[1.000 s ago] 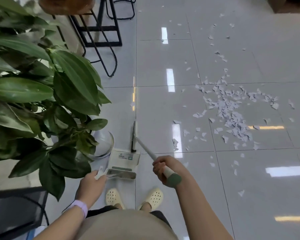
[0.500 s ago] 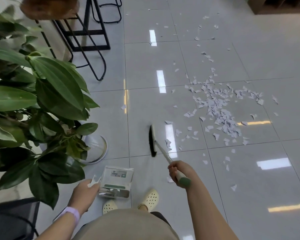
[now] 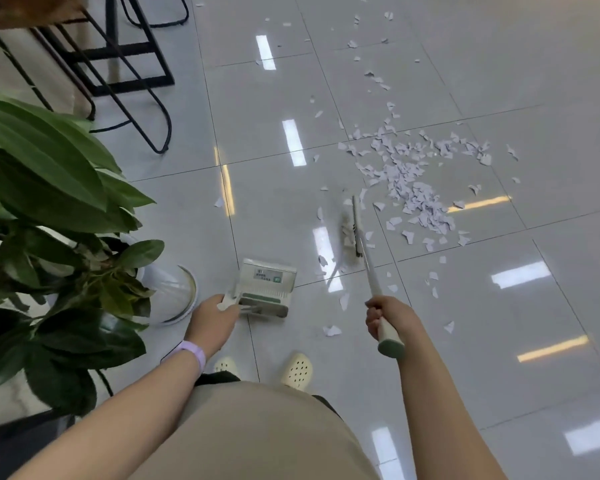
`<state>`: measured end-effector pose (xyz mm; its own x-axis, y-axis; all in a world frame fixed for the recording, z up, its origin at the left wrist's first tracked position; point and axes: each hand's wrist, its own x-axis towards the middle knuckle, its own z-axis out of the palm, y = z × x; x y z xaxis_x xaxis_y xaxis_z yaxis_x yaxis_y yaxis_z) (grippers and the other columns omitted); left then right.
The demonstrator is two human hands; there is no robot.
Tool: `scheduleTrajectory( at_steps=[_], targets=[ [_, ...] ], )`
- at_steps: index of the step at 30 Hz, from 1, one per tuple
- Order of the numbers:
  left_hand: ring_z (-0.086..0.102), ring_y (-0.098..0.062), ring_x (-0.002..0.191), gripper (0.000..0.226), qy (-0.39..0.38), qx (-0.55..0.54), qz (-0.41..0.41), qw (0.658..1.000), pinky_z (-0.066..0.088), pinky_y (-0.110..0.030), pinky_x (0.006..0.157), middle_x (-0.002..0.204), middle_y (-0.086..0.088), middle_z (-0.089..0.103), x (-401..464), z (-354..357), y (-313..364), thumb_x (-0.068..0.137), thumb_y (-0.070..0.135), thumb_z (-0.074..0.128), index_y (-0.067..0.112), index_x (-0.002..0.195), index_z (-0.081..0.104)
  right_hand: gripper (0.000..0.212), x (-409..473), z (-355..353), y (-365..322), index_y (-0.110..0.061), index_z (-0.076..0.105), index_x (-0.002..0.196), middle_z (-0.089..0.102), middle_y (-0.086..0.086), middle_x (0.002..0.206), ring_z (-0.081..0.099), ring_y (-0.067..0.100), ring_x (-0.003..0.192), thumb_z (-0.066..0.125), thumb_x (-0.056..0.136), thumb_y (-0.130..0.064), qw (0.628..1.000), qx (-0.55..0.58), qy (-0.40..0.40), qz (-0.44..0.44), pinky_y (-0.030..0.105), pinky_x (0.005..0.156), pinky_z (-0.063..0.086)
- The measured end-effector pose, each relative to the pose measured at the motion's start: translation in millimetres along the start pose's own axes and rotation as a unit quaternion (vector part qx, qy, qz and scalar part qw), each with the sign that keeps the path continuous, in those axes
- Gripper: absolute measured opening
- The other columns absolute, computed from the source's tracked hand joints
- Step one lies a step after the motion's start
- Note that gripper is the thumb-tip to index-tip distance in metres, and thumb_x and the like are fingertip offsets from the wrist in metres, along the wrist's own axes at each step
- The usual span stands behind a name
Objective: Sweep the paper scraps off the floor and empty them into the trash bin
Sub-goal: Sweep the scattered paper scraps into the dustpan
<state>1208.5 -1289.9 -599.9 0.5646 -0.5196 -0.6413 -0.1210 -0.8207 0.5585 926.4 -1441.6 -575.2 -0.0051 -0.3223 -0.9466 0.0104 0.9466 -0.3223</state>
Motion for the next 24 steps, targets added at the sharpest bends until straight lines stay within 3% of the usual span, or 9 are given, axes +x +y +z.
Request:
scheduleTrajectory(
  at_steps=[3, 6, 14, 17, 19, 24],
  targets=[
    [0.042, -0.021, 0.056, 0.027, -0.010, 0.026, 0.032, 0.999, 0.036, -0.029, 0.055, 0.059, 0.003, 0.051, 10.2, 16.2, 12.1, 0.089, 0.030, 0.055, 0.017, 0.066, 0.048, 0.019, -17.3, -21.2, 18.5, -0.008, 0.046, 0.074, 0.037, 0.000, 0.045, 0.035, 0.009, 0.030, 0.050, 0.092, 0.000, 0.995, 0.095, -0.002, 0.045, 0.015, 0.030, 0.031],
    [0.049, -0.022, 0.061, 0.016, -0.014, 0.064, 0.058, 0.996, 0.038, -0.028, 0.056, 0.068, -0.001, 0.058, 19.4, 32.3, 20.1, 0.087, 0.020, 0.056, 0.019, 0.070, 0.054, 0.021, -27.4, -26.7, 45.6, -0.011, 0.043, 0.075, 0.035, -0.003, 0.047, 0.034, 0.007, 0.029, 0.051, 0.093, -0.002, 0.979, 0.187, 0.011, 0.084, 0.015, 0.028, 0.030],
    [0.049, -0.026, 0.062, 0.014, -0.043, 0.101, 0.094, 0.989, 0.039, -0.027, 0.057, 0.070, -0.006, 0.057, 70.6, 32.4, 40.7, 0.089, 0.017, 0.054, 0.016, 0.075, 0.056, 0.015, -56.8, 41.1, 100.4, -0.012, 0.049, 0.090, 0.041, 0.000, 0.051, 0.040, 0.010, 0.031, 0.058, 0.089, 0.000, 0.908, 0.396, 0.100, 0.090, 0.017, 0.033, 0.038],
    [0.049, -0.026, 0.063, 0.017, -0.049, 0.104, 0.104, 0.988, 0.039, -0.029, 0.059, 0.070, -0.007, 0.056, 92.3, 25.8, 46.6, 0.090, 0.017, 0.054, 0.013, 0.074, 0.056, 0.014, -56.1, 74.1, 98.8, -0.009, 0.049, 0.084, 0.043, 0.001, 0.046, 0.042, 0.011, 0.028, 0.058, 0.092, -0.001, 0.897, 0.415, 0.098, 0.113, 0.018, 0.031, 0.038],
    [0.048, -0.026, 0.063, 0.019, -0.047, 0.102, 0.101, 0.988, 0.038, -0.029, 0.057, 0.070, -0.007, 0.056, 106.8, 19.7, 47.3, 0.091, 0.018, 0.054, 0.010, 0.073, 0.054, 0.023, -51.8, 97.2, 92.3, -0.008, 0.047, 0.074, 0.041, 0.002, 0.039, 0.041, 0.011, 0.024, 0.058, 0.094, -0.003, 0.901, 0.403, 0.100, 0.125, 0.017, 0.029, 0.037],
    [0.041, -0.023, 0.059, 0.018, -0.044, 0.088, 0.070, 0.993, 0.033, -0.027, 0.052, 0.068, -0.006, 0.050, 139.3, 5.6, 59.8, 0.088, 0.012, 0.055, 0.010, 0.071, 0.050, 0.032, -27.3, 167.9, 74.5, -0.007, 0.047, 0.064, 0.043, 0.004, 0.039, 0.042, 0.015, 0.021, 0.050, 0.093, 0.006, 0.909, 0.385, 0.038, 0.154, 0.017, 0.027, 0.036]
  ],
)
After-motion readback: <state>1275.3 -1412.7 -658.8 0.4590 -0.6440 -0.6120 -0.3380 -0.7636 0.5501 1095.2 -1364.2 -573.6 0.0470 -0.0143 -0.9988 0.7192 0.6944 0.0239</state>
